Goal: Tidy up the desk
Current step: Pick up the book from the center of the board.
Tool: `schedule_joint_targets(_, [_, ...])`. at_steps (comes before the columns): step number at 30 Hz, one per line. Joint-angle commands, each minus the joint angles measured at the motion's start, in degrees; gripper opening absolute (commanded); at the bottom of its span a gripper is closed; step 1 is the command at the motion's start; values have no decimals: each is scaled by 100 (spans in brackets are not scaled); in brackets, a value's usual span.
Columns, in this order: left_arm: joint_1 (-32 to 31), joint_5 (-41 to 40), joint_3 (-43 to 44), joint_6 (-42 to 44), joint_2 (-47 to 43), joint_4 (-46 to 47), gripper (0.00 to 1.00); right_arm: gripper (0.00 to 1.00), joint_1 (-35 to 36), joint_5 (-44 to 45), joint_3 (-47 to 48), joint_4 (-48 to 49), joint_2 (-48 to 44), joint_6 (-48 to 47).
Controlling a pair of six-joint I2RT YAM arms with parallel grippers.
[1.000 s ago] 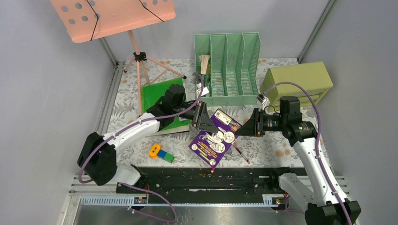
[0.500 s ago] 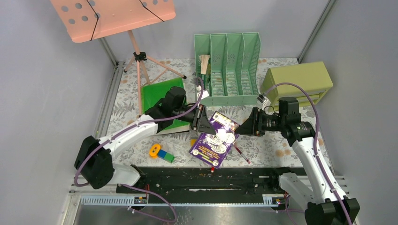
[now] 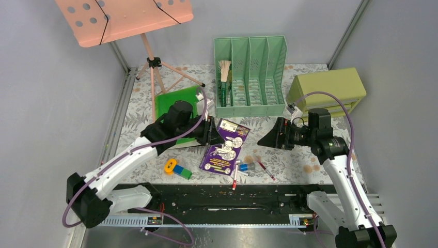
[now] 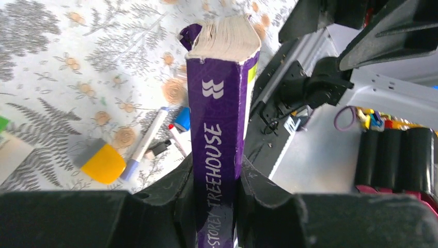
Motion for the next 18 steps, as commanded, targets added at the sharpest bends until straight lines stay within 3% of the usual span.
schedule_joint_targets(1, [5,-769,69,-108,-652,142,0,99,-3,-36,-35,110,-104,-58])
schedule_joint_targets(11, [2,-835,-614,-1549,-1735,1569,1,99,3,-1165,-511,1968,-65,1040])
schedule_joint_targets(18, [7,-612,-748,-1968,-1882,2286,4,99,187,-1556,-844,3570,-146,2062])
